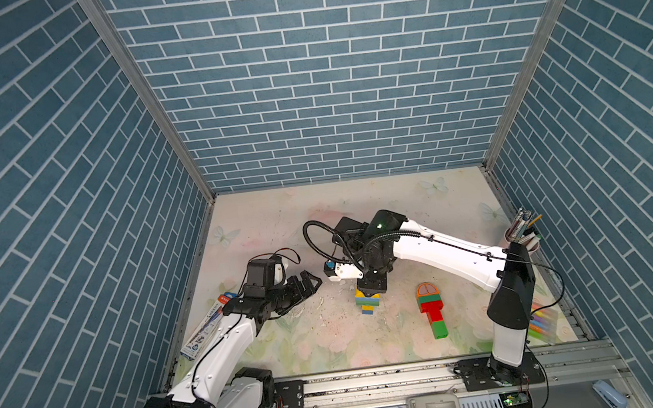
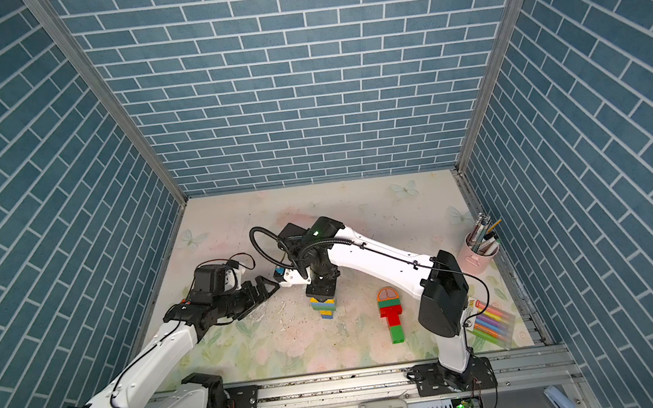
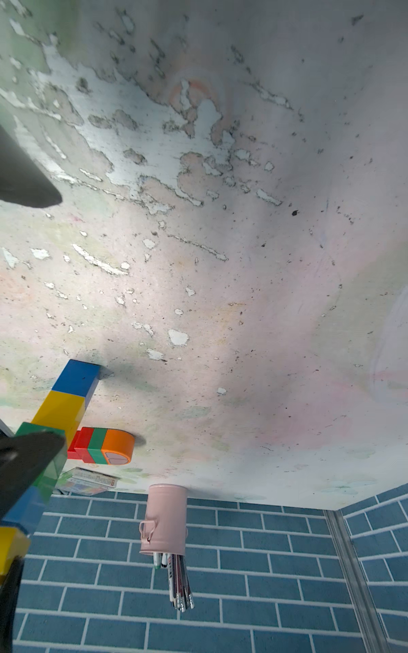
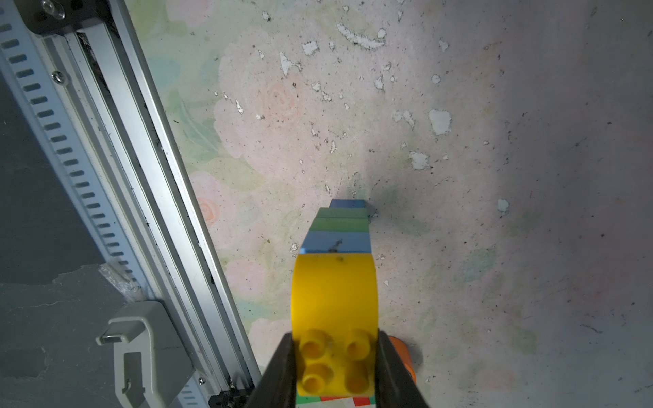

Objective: Assemble an ice cream with lego
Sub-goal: Assemble the lego brick with the lego brick.

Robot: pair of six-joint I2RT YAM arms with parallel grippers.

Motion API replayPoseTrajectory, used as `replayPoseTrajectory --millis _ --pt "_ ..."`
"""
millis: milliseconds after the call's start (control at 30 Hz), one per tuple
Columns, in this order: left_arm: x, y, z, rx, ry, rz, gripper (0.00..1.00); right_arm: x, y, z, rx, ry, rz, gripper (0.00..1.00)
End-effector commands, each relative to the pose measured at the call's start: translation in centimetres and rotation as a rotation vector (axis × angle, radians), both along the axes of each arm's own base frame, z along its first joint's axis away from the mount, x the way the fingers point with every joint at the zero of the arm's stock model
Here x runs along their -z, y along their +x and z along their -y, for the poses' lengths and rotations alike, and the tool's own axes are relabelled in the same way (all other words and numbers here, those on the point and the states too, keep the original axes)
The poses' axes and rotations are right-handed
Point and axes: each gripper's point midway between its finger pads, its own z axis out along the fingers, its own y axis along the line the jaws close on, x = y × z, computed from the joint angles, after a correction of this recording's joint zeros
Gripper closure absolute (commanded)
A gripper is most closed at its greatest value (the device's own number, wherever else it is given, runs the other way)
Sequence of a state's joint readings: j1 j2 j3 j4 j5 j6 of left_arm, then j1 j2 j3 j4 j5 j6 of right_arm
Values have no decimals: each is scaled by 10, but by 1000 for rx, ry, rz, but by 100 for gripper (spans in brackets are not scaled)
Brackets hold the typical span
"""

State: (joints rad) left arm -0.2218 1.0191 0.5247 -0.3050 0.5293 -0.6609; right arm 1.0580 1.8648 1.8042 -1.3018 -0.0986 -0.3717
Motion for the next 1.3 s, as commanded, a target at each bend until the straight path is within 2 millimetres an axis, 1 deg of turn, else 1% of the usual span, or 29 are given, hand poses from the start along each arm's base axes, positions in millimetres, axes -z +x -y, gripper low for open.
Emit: replayPoseTrajectory --millis 0,200,300,467,667,800,933,1100,1267 --pt "-5 0 0 7 -4 12 0 13 -12 15 -42 -85 -52 100" --pt "-4 -1 -1 5 -3 11 0 24 -11 17 -36 -105 -51 100" --pt "-3 -2 -1 5 -2 8 1 29 -1 18 -32 -115 -5 100" --pt "-3 -2 -1 6 -1 8 0 29 6 14 -36 -108 13 100" --pt "-1 -2 -1 4 0 5 0 34 4 14 -42 -114 -8 100" --pt "0 -2 -1 4 -1 5 0 33 10 16 -35 -117 34 100" --pt "1 -1 -1 4 -3 4 0 33 13 14 -37 -98 47 100" --pt "1 -1 -1 7 -6 3 0 31 5 8 -56 -67 5 100" --pt "2 -1 -1 5 -6 4 0 42 -4 19 -56 -138 -52 100"
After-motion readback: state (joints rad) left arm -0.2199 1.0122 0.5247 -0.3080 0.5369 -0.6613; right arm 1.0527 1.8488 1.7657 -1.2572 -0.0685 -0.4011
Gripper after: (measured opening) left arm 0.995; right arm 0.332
